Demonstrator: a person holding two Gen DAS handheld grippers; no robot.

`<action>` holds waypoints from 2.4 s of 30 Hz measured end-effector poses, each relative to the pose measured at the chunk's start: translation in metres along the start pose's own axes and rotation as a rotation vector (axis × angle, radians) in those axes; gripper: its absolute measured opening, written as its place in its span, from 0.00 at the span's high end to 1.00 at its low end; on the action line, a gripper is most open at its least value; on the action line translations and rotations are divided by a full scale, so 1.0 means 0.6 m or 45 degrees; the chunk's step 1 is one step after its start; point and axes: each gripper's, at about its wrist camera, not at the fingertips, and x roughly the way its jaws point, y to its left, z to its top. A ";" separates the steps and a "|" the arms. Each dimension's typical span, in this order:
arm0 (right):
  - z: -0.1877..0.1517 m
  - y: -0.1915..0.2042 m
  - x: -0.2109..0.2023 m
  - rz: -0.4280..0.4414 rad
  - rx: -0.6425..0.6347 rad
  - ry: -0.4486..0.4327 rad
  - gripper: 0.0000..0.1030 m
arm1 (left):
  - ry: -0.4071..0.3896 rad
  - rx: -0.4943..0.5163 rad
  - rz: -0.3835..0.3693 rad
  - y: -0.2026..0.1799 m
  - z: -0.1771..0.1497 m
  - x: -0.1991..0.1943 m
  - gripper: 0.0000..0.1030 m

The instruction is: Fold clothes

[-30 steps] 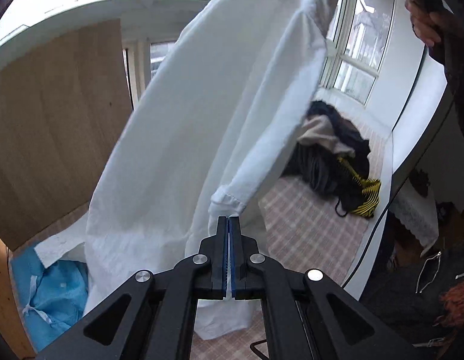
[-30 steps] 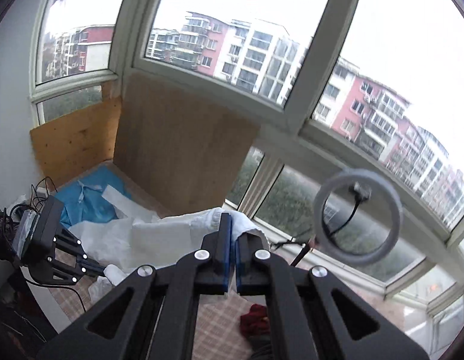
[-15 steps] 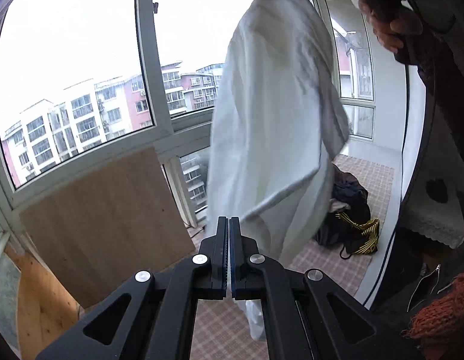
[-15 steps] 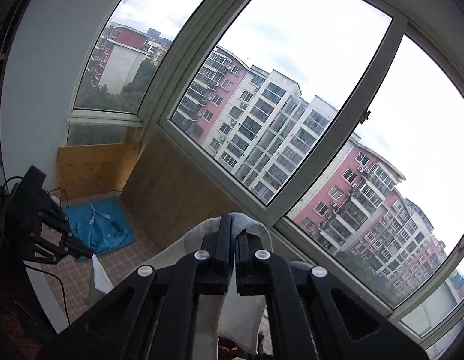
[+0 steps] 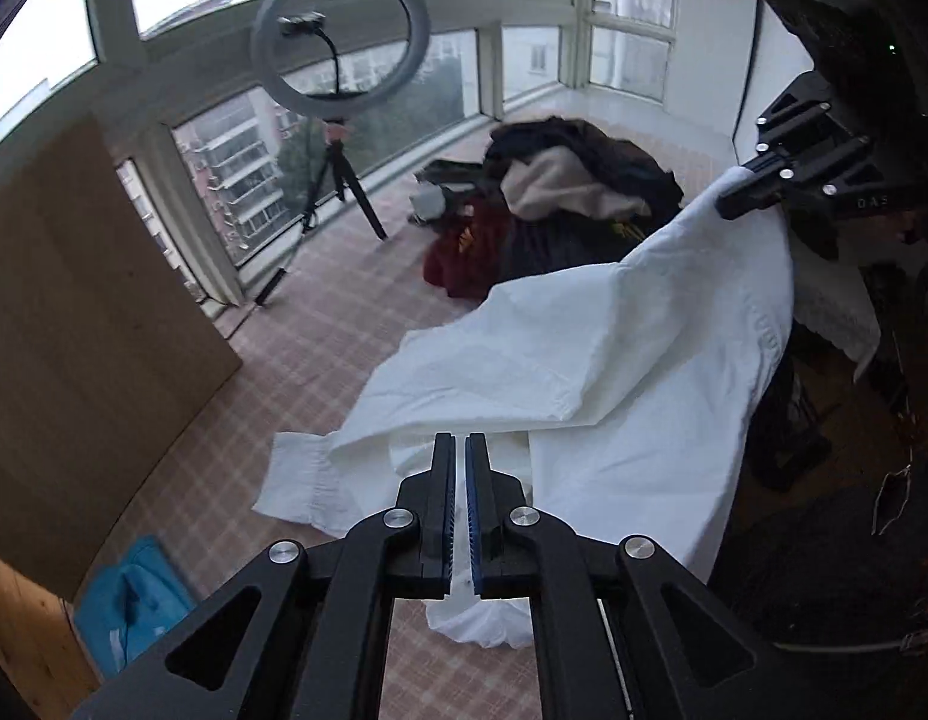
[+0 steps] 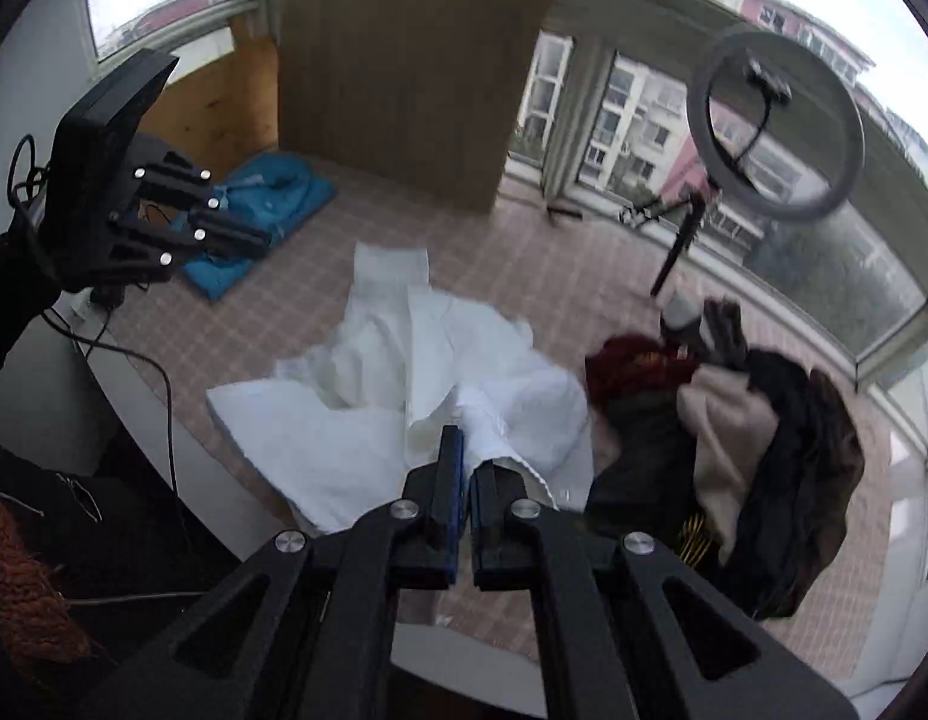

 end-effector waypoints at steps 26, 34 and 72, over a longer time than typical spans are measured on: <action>-0.087 -0.098 -0.013 -0.140 0.286 0.101 0.98 | 0.135 0.397 -0.205 -0.061 0.058 0.228 1.00; -0.066 -0.099 0.039 -0.106 0.251 0.163 0.98 | -0.111 0.246 0.061 0.054 0.100 0.048 1.00; -0.095 -0.111 0.152 0.200 -0.341 0.211 0.98 | 0.114 -0.272 0.223 -0.379 -0.202 0.183 0.59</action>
